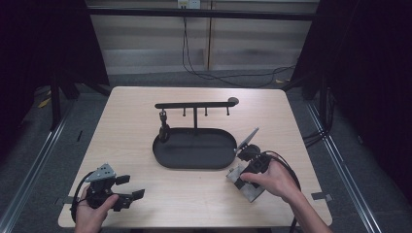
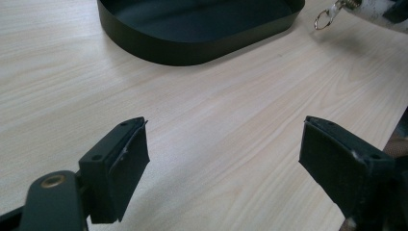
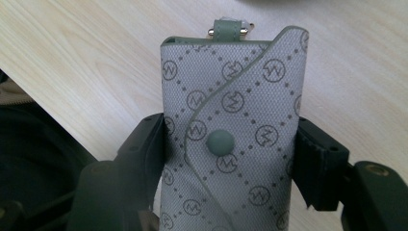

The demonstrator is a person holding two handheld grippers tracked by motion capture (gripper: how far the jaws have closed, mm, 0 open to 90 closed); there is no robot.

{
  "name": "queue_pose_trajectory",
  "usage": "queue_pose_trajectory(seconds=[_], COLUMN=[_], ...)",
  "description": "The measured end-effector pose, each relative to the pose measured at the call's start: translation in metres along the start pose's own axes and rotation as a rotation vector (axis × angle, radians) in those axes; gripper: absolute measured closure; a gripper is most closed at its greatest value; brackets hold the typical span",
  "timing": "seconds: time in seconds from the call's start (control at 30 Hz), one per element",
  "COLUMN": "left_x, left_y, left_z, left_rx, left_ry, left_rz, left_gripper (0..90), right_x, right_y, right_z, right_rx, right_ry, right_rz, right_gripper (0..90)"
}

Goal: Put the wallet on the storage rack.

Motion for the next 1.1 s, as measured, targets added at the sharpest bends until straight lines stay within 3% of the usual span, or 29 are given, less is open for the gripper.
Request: queue_pose_trajectory(seconds=[0.87, 1.1], left_x=[-0.003, -0.004], left_y=[-0.002, -0.002], left_z=[0.002, 0.0], left_rx=[0.001, -0.002], left_ry=[0.008, 0.008], left_rz=[0.021, 0.025], left_gripper=[17.7, 17.9], right_x=[0.024, 0.027], right_y=[0.017, 0.026], right_z=[-0.019, -0.028], right_rx=[-0.034, -0.069], right_ry=[-0.015, -0.02], right_rz=[-0.011, -0.019], right_gripper=[35.1, 35.1])
Point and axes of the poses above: each handheld gripper's, and its own axes: x roughly backward along the jaws, y roughly out of its top, z roughly to its left, the point moved 10 cm from there along -x, roughly forward along the jaws, and after that the axes turned 5 degrees about -y, right-handed, at the moved point
